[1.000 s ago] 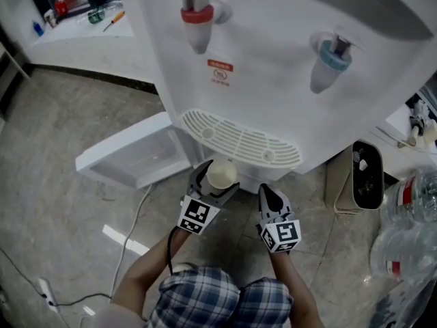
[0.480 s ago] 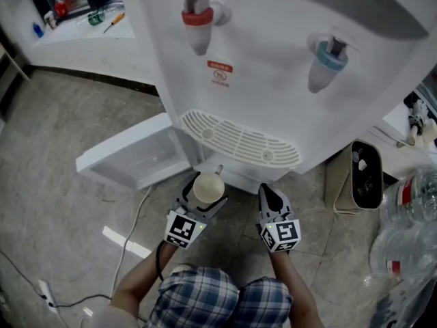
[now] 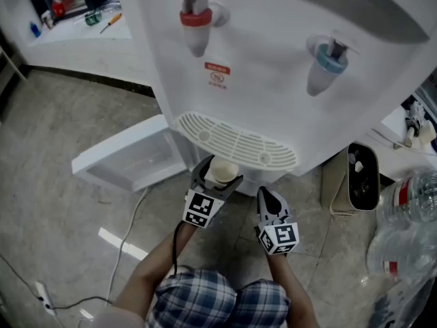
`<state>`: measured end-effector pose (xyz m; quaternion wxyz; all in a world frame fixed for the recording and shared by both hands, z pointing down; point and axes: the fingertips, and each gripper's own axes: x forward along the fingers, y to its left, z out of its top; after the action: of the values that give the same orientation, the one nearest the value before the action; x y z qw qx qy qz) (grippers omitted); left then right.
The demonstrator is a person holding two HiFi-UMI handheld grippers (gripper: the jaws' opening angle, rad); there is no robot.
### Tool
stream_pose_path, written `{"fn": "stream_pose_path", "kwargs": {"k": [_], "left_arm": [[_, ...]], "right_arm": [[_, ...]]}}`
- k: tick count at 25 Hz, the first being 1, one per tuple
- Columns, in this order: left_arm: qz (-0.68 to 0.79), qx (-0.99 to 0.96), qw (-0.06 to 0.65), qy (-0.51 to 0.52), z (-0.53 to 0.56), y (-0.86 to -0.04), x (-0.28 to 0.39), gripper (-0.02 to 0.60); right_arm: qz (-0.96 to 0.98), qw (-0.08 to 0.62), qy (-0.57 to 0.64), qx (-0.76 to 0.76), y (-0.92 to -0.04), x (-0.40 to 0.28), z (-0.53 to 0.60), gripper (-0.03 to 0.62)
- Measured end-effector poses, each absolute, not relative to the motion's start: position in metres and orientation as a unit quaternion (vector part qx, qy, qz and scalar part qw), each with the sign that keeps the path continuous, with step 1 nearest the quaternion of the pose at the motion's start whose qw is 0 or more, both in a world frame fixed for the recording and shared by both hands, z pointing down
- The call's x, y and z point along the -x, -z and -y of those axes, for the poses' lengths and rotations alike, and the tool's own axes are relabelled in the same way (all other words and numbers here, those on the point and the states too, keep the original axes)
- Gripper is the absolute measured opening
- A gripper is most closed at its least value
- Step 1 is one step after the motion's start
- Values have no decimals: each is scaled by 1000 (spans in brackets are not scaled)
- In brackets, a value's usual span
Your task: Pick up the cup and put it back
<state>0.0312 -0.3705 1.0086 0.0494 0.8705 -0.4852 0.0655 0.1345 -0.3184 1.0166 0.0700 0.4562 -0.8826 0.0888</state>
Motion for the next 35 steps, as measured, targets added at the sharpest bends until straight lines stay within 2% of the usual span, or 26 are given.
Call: {"fn": "stream_pose_path", "kwargs": {"k": [10,19,23,35], "left_arm": [[496,-859,85,-89,436,-1052,-48,419],[483,-859,106,-134,433,-1100,-51,419],[489,-857,115,-113,431,-1097,-48,420],[496,-861,81,-78,401,-1051,-33,423]], "right_arm": [[885,66,-94,-451,-1019,-133,317,11],[883,64,-102,-454,-1020,-136,317,11],[884,60,-104,-453,-1019,-134,316,11],[885,55,-97,-451,-1010,-136,312,11]]}}
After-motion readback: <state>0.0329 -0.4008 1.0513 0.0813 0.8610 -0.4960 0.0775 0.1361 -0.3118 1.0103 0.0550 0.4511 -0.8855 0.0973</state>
